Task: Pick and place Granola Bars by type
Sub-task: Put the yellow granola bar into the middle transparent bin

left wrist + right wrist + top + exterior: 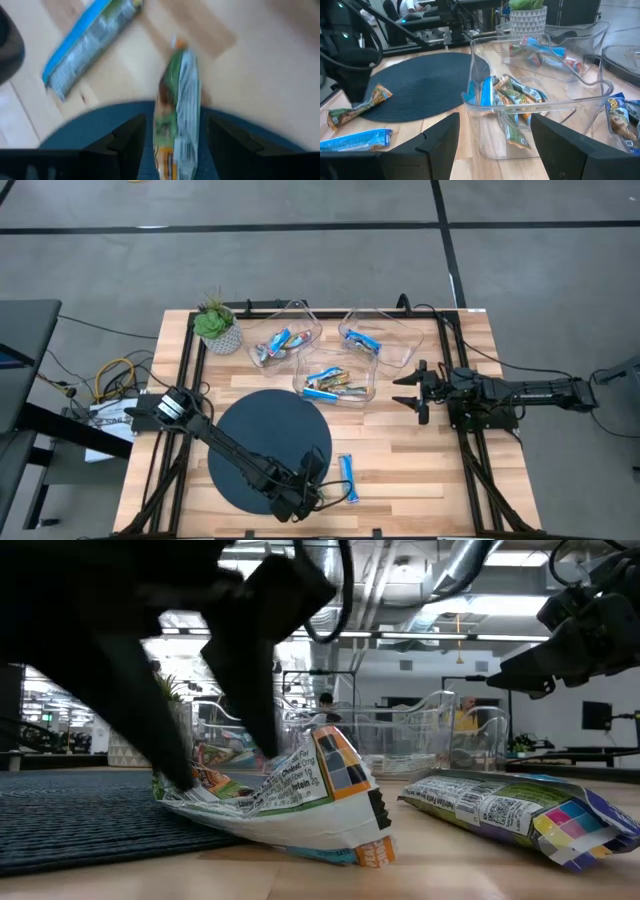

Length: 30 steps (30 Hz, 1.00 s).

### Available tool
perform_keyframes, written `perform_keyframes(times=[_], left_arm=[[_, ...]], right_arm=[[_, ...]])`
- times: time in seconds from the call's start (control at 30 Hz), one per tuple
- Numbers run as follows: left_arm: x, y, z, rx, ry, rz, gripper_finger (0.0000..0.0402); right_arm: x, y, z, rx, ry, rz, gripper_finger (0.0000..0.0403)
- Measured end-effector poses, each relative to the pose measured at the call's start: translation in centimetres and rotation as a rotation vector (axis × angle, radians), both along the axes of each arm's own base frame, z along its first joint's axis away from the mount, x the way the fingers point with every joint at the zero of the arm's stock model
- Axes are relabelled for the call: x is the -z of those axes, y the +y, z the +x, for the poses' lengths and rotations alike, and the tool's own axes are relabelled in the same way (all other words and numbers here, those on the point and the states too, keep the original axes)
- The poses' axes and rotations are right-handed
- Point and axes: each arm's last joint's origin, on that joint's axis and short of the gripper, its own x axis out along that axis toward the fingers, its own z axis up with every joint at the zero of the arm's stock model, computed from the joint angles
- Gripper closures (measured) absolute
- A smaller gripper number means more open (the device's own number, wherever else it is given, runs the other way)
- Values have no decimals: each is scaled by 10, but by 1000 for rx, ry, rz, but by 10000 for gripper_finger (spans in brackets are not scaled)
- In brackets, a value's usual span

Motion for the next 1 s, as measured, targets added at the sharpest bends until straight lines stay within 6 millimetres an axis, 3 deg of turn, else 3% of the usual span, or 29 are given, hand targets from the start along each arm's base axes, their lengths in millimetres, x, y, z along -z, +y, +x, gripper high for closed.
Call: perform_keyframes(times=[0.67, 0.8, 1.0], left_arm=[[17, 17, 14, 0, 50, -15, 213], [17, 17, 14, 5, 61, -31, 238], [25, 15, 18, 22, 67, -75, 311]], right_arm=[[1, 0, 1, 0, 15, 1, 163], [1, 0, 1, 0, 15, 1, 163], [1, 0, 1, 0, 15, 1, 163]])
